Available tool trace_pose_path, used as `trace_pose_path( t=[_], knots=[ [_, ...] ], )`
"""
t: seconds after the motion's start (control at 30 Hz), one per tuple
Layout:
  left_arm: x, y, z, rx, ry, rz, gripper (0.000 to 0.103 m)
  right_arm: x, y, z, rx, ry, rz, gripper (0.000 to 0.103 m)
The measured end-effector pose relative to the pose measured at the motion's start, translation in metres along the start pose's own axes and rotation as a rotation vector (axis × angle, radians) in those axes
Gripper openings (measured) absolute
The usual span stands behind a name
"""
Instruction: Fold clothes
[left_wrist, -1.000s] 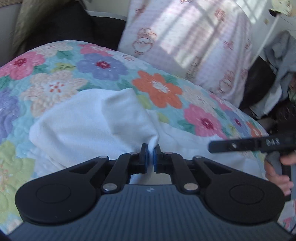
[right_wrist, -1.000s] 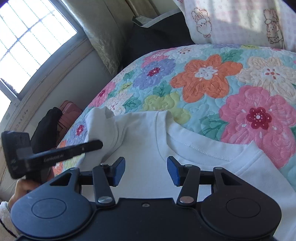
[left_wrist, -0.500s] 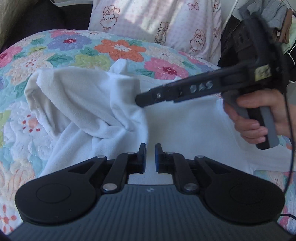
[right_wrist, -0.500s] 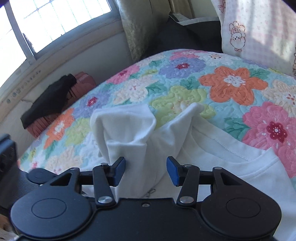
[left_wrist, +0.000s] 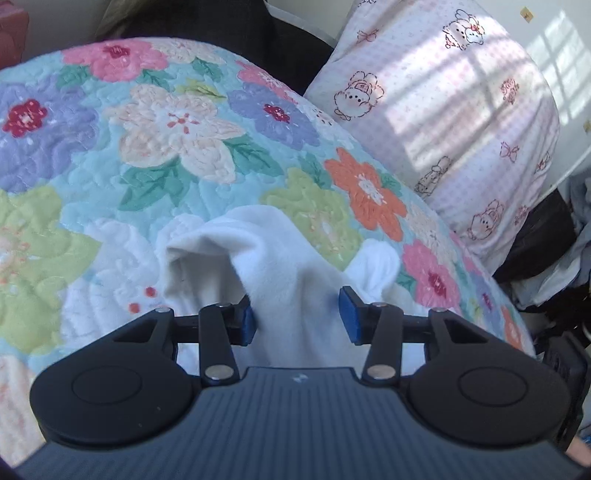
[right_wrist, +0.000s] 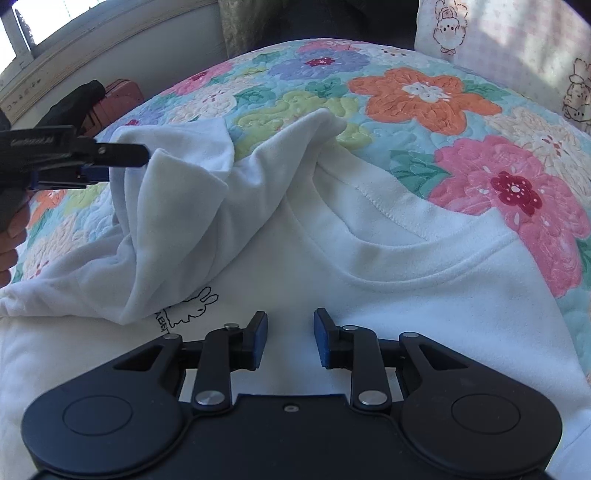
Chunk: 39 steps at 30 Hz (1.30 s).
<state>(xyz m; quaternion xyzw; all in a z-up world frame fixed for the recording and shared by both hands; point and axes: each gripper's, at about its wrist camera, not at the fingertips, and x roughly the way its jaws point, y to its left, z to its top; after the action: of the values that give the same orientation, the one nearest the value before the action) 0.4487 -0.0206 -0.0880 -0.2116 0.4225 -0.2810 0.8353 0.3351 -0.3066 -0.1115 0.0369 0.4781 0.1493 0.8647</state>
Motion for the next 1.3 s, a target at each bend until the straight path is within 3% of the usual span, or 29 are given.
trace_pose_path(
  t=[0.03,0.07,0.13,0.17,0.2,0.3,0.37,0.43,0.53,0.67,0.87,1.0,1.17,1.23,1.3],
  knots=[
    [0.007,-0.004,0.005,0.024,0.008,0.011,0.013,0.000,-0.001,0.000,0.006,0.000,0.007,0.031],
    [0.012,-0.015,0.011,0.102,0.015,0.066,0.008,0.000,-0.002,0.000,0.012,0.001,0.013,0.031],
    [0.012,-0.043,0.021,0.362,-0.024,0.257,0.008,0.000,-0.005,-0.001,0.023,-0.004,0.025,0.031],
    [0.003,-0.054,0.026,0.481,-0.100,0.342,0.008,0.000,-0.007,-0.002,0.036,-0.015,0.029,0.031],
    [-0.010,-0.056,0.036,0.506,-0.165,0.378,0.008,-0.001,-0.007,-0.004,0.044,-0.026,0.027,0.031],
    [-0.054,-0.041,0.068,0.393,-0.350,0.429,0.008,0.000,0.001,-0.007,-0.006,-0.031,-0.009,0.031],
    [-0.082,-0.035,0.082,0.387,-0.512,0.511,0.008,0.002,0.005,-0.005,-0.013,-0.022,-0.032,0.031],
    [-0.102,-0.027,0.091,0.354,-0.608,0.530,0.008,0.003,0.006,-0.004,-0.012,-0.016,-0.040,0.031],
    [-0.114,-0.013,0.107,0.238,-0.620,0.529,0.008,0.003,0.005,-0.003,-0.012,-0.010,-0.045,0.031],
    [-0.119,0.003,0.118,0.225,-0.633,0.562,0.009,0.001,0.007,-0.004,-0.009,-0.007,-0.051,0.031],
    [-0.140,0.059,0.134,0.037,-0.595,0.502,0.010,0.003,0.008,-0.003,-0.031,0.005,-0.061,0.031],
    [-0.148,0.061,0.137,0.107,-0.600,0.476,0.010,0.004,0.006,-0.002,-0.029,0.010,-0.055,0.031],
    [-0.149,0.020,0.129,0.439,-0.662,0.572,0.014,0.004,0.005,-0.003,-0.027,0.005,-0.051,0.031],
    [-0.150,0.023,0.125,0.414,-0.649,0.602,0.014,0.005,0.004,-0.003,-0.023,0.003,-0.050,0.031],
    [-0.151,0.045,0.122,0.255,-0.603,0.641,0.018,0.005,0.005,-0.004,-0.023,0.002,-0.051,0.031]
  ],
)
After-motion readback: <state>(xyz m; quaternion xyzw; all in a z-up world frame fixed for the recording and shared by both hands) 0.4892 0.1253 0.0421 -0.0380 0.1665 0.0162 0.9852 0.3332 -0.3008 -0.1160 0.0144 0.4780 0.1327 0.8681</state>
